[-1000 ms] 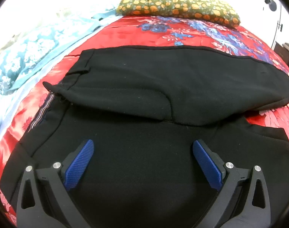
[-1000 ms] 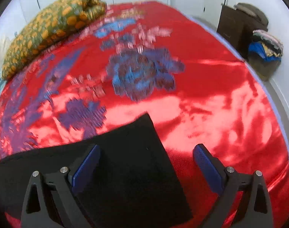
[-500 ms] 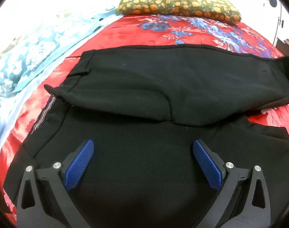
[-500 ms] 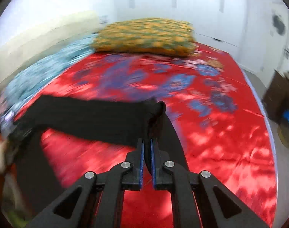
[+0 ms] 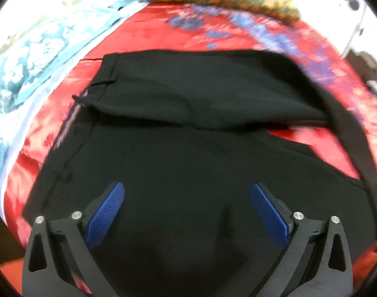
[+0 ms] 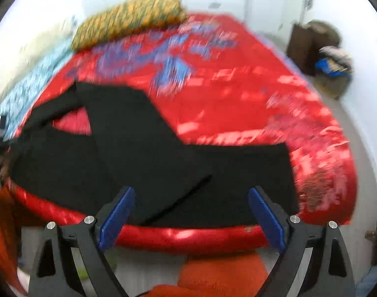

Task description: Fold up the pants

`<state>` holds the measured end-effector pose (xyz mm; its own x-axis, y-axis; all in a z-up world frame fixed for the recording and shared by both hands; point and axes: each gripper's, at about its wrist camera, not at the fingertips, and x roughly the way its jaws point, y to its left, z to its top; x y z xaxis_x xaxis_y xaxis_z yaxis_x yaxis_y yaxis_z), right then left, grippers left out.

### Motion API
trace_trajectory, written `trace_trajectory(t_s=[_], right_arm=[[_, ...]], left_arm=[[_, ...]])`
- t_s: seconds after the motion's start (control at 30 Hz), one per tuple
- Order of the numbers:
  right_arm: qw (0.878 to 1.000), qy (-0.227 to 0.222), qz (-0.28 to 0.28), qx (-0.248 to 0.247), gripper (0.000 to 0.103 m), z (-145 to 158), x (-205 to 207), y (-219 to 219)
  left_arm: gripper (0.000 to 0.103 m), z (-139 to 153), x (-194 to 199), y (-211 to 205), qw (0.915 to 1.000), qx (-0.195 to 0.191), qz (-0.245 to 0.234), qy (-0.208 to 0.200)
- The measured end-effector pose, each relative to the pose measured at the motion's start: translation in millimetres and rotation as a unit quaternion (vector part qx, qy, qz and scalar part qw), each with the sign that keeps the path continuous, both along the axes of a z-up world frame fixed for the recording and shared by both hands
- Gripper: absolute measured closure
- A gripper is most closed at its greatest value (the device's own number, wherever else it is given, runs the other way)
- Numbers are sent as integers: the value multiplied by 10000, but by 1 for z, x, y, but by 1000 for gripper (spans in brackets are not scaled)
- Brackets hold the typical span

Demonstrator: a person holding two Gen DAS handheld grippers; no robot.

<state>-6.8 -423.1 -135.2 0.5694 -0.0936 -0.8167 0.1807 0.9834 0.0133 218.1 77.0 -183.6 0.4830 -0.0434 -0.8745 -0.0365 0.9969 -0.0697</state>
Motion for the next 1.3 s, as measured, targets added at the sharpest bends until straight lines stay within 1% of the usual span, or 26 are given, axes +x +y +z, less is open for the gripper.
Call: trace_trajectory(t_s=[0.07,0.1,0.13,0.17,0.23,0.27,0.3,0.33,0.37,0.4,0.43,0.47,0.53,0.6,0.63,0.67,0.7,0.77,0.97,1.03,1.17,1.3], right_arm=[[9987,-423,-211,-164,10,13,-6,16],[9973,-661,-302,-137,10,17,-8,31],[9957,-868,-328,37,10,15,-11,50],[9944,-975,-293,268,10,13,-11,67],[9886,-1134,-164,974,10,-7,-8,104],[9831,-1218,-96,1366,10,-17,-5,120],[9756,-1165,111,1860,10,-30,5,141],[9720,-1074,275,2073,10,-36,11,152],[9668,-1008,548,2285,10,-42,21,167],[9642,-948,737,2364,10,-47,28,176],[9643,-899,785,2363,10,-50,33,178],[9649,-849,702,2382,10,-58,37,176],[9661,-592,126,2511,10,-81,44,155],[9675,-468,-423,2450,10,-96,42,127],[9669,-396,-628,2443,10,-103,41,114],[9634,-364,-867,2512,10,-108,39,100],[9590,-417,-1061,2593,10,-111,34,91],[9464,-697,-1472,2788,10,-110,25,67],[9096,-1114,-1869,3539,10,-119,14,32],[9001,-1217,-1970,3691,10,-119,13,25],[8727,-1468,-2226,4089,11,-121,16,7],[8569,-1631,-2475,4217,11,-119,13,-5]], left_arm=[[1,6,-23,-4,9995,-293,-14,-122],[1,6,-34,-5,9990,-420,3,-163],[1,2,-44,-7,9984,-529,33,-171],[1,-3,-50,-9,9981,-602,44,-119],[1,-16,-53,-15,9977,-669,-83,97],[1,-18,-54,-18,9979,-615,-158,95],[1,-19,-55,-21,9986,-475,-229,25],[1,-17,-55,-24,9992,-254,-270,-115],[1,-15,-55,-25,9992,-159,-290,-209],[1,-13,-55,-25,9991,-135,-315,-265],[1,-12,-54,-24,9989,-144,-327,-287],[1,-11,-55,-22,9989,-162,-316,-309],[1,-9,-55,-18,9989,-182,-275,-332],[1,-8,-57,-15,9989,-176,-272,-342],[1,-7,-58,-14,9989,-142,-281,-350],[1,-8,-59,-15,9989,-111,-286,-357],[1,-8,-59,-15,9989,-78,-288,-362],[1,-10,-59,-15,9990,-28,-281,-339],[1,-16,-60,-20,9994,48,-263,-220],[1,-17,-61,-23,9993,130,-298,-203],[1,-22,-64,-32,9983,364,-421,-163],[1,-31,-64,-41,9971,544,-535,-33]])
